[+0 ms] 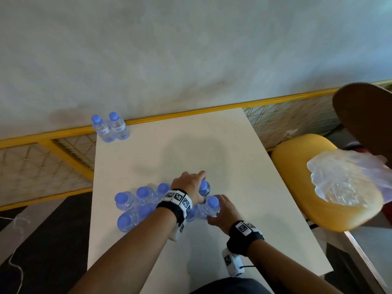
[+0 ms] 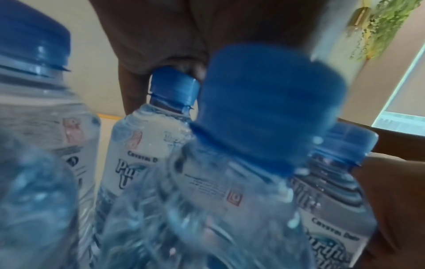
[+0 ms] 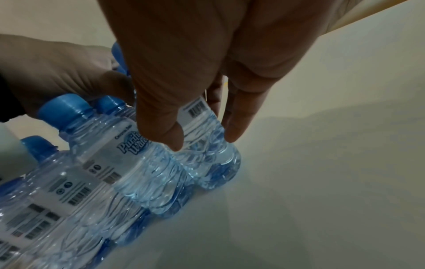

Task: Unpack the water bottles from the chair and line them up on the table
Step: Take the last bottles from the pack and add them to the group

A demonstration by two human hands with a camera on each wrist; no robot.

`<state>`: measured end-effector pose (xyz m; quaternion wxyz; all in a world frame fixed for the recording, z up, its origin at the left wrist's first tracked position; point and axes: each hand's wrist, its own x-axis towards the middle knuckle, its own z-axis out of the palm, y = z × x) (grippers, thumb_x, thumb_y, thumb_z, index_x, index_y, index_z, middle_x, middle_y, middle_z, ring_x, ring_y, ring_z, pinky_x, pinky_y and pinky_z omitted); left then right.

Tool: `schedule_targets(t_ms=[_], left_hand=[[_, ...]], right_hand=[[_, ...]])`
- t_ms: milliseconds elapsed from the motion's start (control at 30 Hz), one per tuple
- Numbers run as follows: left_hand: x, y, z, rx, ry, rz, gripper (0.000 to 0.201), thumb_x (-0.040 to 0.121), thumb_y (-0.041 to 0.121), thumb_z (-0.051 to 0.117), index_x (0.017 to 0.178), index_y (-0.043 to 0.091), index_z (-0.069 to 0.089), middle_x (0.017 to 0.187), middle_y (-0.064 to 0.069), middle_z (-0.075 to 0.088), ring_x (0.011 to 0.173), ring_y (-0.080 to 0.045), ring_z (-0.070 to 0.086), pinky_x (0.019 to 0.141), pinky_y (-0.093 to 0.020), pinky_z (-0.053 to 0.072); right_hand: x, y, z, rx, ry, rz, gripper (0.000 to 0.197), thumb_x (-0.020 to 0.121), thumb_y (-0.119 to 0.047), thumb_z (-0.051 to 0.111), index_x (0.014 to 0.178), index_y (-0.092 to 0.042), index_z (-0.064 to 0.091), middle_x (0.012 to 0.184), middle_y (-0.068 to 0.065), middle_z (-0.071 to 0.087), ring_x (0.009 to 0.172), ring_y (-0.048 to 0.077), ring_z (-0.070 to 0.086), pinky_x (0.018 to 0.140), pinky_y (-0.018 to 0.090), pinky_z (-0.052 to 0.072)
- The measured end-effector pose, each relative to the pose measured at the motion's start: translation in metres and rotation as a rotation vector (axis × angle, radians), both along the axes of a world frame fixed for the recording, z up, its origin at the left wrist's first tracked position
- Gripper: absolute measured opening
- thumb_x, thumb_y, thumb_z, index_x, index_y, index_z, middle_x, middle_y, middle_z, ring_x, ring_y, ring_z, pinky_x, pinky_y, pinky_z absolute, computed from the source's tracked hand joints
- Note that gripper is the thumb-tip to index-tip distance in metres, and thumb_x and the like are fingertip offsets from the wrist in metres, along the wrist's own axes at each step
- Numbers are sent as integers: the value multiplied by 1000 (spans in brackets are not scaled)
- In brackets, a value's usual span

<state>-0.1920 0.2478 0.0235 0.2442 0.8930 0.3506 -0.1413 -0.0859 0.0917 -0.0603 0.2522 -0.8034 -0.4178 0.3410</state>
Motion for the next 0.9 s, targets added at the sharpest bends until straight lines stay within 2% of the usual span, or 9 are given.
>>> schedule_targets(t_ms=[100,133,233,400,567,667,733,833,900], left_hand=[[1,0,0,21,37,-38,54,76,42,79,116,29,45,84,5,47,83,-24,49,83,-43,55],[1,1,-1,23,41,-39,53,78,42,78,118,29,45,87,2,48,82,-24,48,83,-42,55],[2,4,-3,11,39,-32,53,80,45,74,121,31,45,96,-2,55,80,-26,53,80,-40,55],[0,4,-7,24,19,9,50,85,50,68,126,31,47,97,-3,52,81,-26,53,80,-41,57],[-3,0,-8,47,-23,18,40,89,46,64,121,26,52,91,4,52,94,-26,57,83,-43,55],[-6,0,-9,56,-47,19,40,88,50,65,118,26,53,93,5,60,98,-26,59,81,-43,55],[-9,0,-8,45,-64,31,43,88,53,65,119,25,56,99,3,66,97,-25,59,83,-45,56],[-22,-2,-3,32,-188,99,43,87,50,66,122,26,61,107,3,69,101,-25,63,87,-44,56],[-37,0,4,39,-287,164,35,91,47,64,119,26,64,107,4,69,102,-23,62,88,-42,56]], right_hand=[[2,-4,-5,18,-5,14,55,62,-27,80,113,-28,60,107,-11,56,89,11,58,68,7,43],[2,-4,-5,28,7,13,56,61,-27,79,114,-29,60,107,-11,57,91,12,59,70,9,47],[3,-4,-8,36,6,18,66,60,-33,78,122,-34,56,113,-14,58,100,12,59,84,30,57],[5,-1,-5,13,19,47,86,64,-32,80,141,-34,44,130,-16,55,117,10,54,97,34,52],[4,2,0,-13,-23,112,59,65,-36,78,120,-29,57,113,-9,61,99,14,60,87,38,55],[4,3,3,-36,-40,128,56,67,-35,80,118,-26,58,113,-7,59,101,16,59,88,37,54],[5,5,10,-79,-58,144,65,68,-34,82,125,-24,54,120,-5,56,109,18,58,93,32,51],[5,6,30,-164,-91,192,105,67,-41,86,150,-14,28,144,-1,40,127,19,50,104,29,43],[0,7,56,-79,-151,207,116,65,-45,88,153,-9,21,148,4,35,132,21,45,108,30,40]])
